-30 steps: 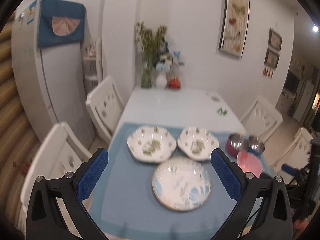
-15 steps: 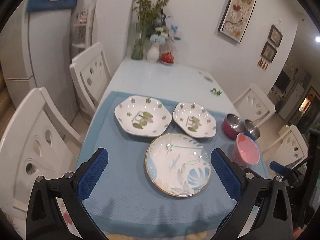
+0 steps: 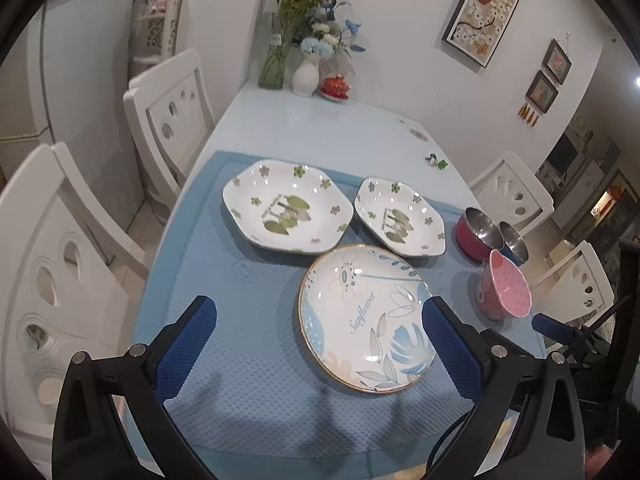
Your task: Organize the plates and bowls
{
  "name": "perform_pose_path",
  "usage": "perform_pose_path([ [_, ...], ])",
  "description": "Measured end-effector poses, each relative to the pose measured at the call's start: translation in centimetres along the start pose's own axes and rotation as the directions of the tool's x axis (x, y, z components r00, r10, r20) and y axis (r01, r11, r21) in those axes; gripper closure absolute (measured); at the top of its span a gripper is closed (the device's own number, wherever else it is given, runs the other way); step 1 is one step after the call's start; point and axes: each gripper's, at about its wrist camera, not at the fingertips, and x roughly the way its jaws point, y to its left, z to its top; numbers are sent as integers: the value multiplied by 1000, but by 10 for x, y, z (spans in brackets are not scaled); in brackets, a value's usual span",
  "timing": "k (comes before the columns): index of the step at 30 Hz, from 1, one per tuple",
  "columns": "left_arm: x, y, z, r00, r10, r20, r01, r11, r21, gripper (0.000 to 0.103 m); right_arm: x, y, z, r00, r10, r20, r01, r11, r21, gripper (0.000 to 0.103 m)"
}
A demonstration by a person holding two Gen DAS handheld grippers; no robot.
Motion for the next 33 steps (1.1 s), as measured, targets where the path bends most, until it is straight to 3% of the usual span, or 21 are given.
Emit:
perform_pose_path([
  [14, 8, -19, 0, 999, 12, -32, -10, 998, 59, 1, 12, -9, -2, 999, 23, -44, -22, 999, 23, 0],
  [33, 7, -23, -4, 999, 15, -31, -14, 999, 47, 1, 15, -11, -6, 996, 48, -76, -46, 999, 27, 0],
])
